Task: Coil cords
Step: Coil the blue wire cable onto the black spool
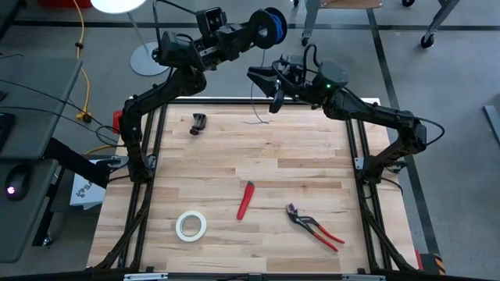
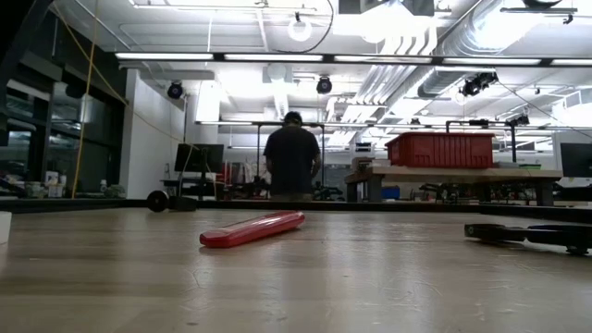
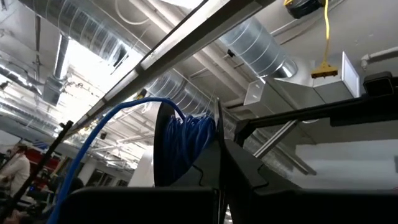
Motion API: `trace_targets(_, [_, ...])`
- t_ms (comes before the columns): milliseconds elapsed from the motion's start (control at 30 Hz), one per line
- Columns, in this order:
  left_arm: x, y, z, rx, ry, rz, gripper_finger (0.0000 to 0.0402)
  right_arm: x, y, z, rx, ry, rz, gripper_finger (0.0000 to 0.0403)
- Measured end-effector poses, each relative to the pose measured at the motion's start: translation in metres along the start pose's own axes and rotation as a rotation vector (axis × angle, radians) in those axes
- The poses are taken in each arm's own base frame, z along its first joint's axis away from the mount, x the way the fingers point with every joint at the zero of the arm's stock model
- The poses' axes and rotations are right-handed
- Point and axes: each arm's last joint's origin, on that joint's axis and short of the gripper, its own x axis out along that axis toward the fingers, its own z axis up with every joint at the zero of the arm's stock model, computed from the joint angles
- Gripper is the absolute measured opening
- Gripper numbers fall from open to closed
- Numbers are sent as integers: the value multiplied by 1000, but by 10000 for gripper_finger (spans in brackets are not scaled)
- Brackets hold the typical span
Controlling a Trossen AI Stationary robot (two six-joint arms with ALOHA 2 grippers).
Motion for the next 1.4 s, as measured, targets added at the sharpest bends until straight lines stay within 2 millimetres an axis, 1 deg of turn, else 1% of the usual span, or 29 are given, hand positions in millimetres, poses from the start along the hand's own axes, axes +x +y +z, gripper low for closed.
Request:
trace_targets(167, [0,0,0,-15,6,-3,0,0,-1,-2,21,23,-6,106])
trace_targets(333, [0,0,0,-24,15,-9,0,-1,0,-2,-15,23,-5,124])
trace_targets(767, [-1,0,1,-36,32,-19,0,-14,-10,14,-28,32,-48,126])
trace_targets(933, [-2,1,3,-31,30,-15,0,-15,-10,15,-43,34,-42,125])
trace_targets(1033, [-2,1,3,-15,30,-13,0,-15,-10,15,-42,37,-41,111])
trace_targets(1100, [-3,2,4,-12,28,-11,0,-15,-10,15,-43,39,-42,92])
trace_targets(1267, [-3,3,5,-12,28,-8,0,-15,-10,15,-77,40,-39,15])
trace_targets(1400, [-7,6,10,14,27,3,0,-16,-8,16,-85,43,-32,5])
